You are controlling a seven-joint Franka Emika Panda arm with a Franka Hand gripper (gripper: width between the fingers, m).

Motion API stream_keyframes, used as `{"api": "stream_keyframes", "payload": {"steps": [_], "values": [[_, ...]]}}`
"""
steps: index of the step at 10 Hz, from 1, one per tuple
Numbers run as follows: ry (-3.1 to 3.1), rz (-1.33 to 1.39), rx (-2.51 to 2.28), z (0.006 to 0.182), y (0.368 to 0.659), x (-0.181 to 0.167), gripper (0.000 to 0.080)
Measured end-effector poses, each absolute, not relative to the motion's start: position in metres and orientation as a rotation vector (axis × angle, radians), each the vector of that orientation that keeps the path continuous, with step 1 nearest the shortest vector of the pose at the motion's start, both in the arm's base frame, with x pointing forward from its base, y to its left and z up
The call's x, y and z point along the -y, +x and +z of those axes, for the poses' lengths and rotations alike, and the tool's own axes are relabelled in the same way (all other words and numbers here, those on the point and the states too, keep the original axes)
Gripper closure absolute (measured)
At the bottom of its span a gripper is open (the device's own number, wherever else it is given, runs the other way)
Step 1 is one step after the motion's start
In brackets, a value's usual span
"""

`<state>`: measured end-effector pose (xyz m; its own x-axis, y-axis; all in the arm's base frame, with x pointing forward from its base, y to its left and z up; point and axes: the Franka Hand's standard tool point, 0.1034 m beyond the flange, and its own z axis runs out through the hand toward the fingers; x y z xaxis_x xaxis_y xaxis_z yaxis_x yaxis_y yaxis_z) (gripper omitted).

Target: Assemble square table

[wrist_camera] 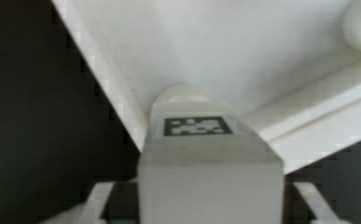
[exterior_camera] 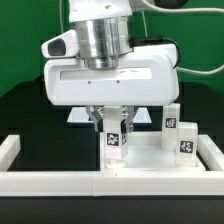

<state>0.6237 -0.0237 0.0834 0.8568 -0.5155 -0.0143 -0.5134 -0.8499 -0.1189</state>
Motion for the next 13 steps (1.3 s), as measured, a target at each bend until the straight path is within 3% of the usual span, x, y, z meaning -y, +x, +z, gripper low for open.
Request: {"api": "stream_keyframes", "payload": {"steps": [2, 6, 10, 12, 13], "values": [[-2.834, -0.014, -1.037, 0.081, 0.625, 0.025, 0.0509], [-2.279, 0.071, -1.929, 0.079, 0.627, 0.019, 0.0509], [-2.271, 0.087, -1.956, 0.078, 0.624, 0.016, 0.0507], [-2.686, 0.060, -1.442, 0.078, 0.622, 0.003, 0.0197], [-2.681, 0.063, -1.435, 0.078, 0.621, 0.001, 0.0164]]}}
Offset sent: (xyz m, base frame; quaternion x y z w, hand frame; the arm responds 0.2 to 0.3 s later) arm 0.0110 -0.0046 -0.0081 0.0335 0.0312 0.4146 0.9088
